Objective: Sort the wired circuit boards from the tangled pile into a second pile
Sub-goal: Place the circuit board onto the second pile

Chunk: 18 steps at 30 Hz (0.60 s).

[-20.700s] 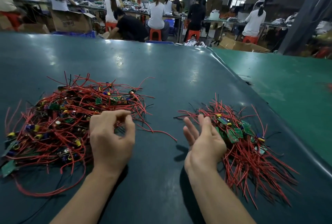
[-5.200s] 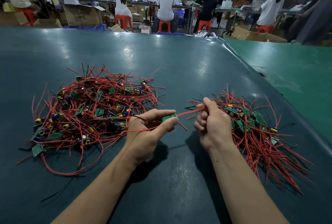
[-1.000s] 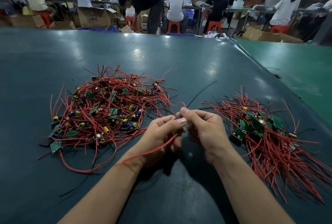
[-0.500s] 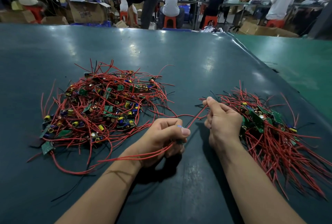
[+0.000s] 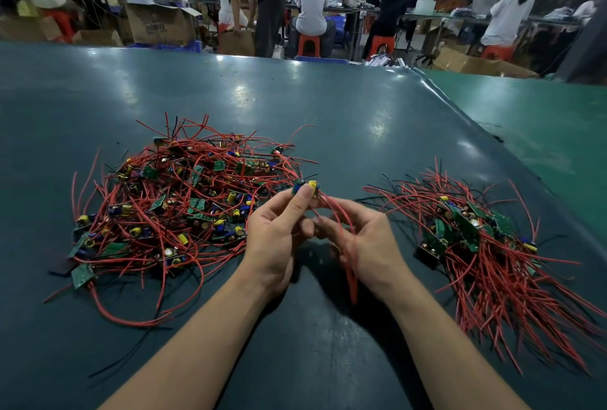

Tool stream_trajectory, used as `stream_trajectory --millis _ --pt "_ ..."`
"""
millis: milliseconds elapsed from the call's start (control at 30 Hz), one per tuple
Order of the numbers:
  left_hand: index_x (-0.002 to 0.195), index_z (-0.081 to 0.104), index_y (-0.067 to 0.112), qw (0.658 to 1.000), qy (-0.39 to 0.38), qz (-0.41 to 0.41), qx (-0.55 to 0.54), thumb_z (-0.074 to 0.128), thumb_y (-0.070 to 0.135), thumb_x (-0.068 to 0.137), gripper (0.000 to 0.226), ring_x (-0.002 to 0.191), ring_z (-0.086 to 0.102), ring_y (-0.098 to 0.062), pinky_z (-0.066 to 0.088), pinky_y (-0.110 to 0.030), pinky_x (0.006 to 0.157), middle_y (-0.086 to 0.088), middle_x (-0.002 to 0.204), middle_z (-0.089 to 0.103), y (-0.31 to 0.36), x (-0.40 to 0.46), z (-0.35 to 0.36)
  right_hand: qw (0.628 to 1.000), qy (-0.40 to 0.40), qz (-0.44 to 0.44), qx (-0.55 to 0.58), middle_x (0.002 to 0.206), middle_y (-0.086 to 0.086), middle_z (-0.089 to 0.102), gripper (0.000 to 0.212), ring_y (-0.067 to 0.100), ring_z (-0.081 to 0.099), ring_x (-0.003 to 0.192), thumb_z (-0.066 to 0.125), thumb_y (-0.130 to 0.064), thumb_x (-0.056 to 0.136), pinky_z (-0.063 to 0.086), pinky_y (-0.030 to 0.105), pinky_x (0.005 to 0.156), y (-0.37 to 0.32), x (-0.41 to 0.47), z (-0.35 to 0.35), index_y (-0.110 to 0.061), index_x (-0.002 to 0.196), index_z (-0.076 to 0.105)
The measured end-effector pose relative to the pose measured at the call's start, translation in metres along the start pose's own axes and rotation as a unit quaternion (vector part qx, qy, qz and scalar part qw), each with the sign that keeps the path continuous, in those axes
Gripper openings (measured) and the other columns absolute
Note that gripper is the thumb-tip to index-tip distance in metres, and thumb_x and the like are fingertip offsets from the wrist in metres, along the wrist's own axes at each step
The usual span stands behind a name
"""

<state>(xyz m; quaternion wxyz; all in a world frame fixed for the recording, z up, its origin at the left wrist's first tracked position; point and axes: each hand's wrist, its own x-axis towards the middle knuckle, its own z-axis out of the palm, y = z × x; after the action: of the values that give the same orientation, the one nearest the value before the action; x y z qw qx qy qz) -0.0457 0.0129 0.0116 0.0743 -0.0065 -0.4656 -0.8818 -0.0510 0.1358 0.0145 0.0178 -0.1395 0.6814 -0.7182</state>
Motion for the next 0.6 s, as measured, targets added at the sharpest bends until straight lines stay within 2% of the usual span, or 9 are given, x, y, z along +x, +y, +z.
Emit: stream_trajectory --millis 100,167,267,433,533,600 --pt "0.077 0.076 0.017 1.000 0.011 -0.003 0.001 0.073 0.023 0.073 0.008 0.050 0.047 -0.010 0.049 -0.025 0.057 -0.002 0.077 0.072 -0.0023 0.0034 -0.0007 0.999 0.000 -0.005 0.040 0.064 -0.003 0.065 0.026 -0.001 0.044 0.042 0.074 -0.015 0.077 0.032 0.011 0.041 -0.0039 -0.0035 0.0041 -0.024 0.101 0.075" --pt "0.081 0.075 0.015 1.000 0.006 -0.003 0.004 0.074 0.020 0.069 0.013 0.049 0.047 -0.010 0.046 -0.026 0.059 -0.002 0.079 0.071 -0.0033 0.0034 -0.0006 0.994 0.064 0.018 0.085 0.063 0.003 0.063 0.020 0.005 0.040 0.042 0.073 -0.025 0.072 0.029 0.016 0.039 -0.0034 -0.0022 0.0048 -0.026 0.091 0.079" --pt "0.090 0.070 0.012 1.000 -0.009 -0.011 0.025 0.074 0.014 0.067 0.024 0.049 0.050 -0.007 0.045 -0.018 0.052 0.004 0.074 0.069 -0.0050 0.0017 0.0008 0.975 0.137 0.036 0.169 0.060 0.000 0.061 0.017 0.006 0.042 0.040 0.071 -0.028 0.073 0.031 0.015 0.037 -0.0023 0.0022 0.0028 -0.018 0.083 0.080" --pt "0.090 0.068 0.013 0.998 -0.044 -0.014 0.050 0.073 0.013 0.068 0.023 0.051 0.049 -0.007 0.043 -0.017 0.051 0.006 0.068 0.066 -0.0102 0.0020 0.0005 0.950 0.149 0.091 0.260 0.060 -0.002 0.057 0.019 0.006 0.037 0.037 0.065 -0.030 0.081 0.026 0.015 0.036 -0.0043 0.0064 0.0008 -0.013 0.079 0.073" --pt "0.089 0.073 0.019 0.993 -0.071 -0.003 0.099 0.076 0.024 0.072 0.018 0.056 0.056 -0.009 0.048 -0.018 0.054 0.002 0.075 0.070 -0.0088 -0.0004 0.0014 0.947 0.161 0.114 0.255 0.059 -0.001 0.058 0.021 0.006 0.038 0.036 0.060 -0.022 0.093 0.026 0.014 0.033 -0.0049 0.0058 0.0015 -0.012 0.078 0.070" --pt "0.087 0.077 0.025 0.991 -0.058 0.014 0.120 0.080 0.034 0.069 0.020 0.059 0.059 -0.009 0.051 -0.019 0.056 0.001 0.077 0.072 -0.0076 -0.0018 0.0021 0.947 0.151 0.118 0.259 0.061 -0.001 0.058 0.024 0.007 0.039 0.038 0.058 -0.022 0.096 0.027 0.014 0.034 -0.0048 0.0051 0.0019 -0.014 0.078 0.072"
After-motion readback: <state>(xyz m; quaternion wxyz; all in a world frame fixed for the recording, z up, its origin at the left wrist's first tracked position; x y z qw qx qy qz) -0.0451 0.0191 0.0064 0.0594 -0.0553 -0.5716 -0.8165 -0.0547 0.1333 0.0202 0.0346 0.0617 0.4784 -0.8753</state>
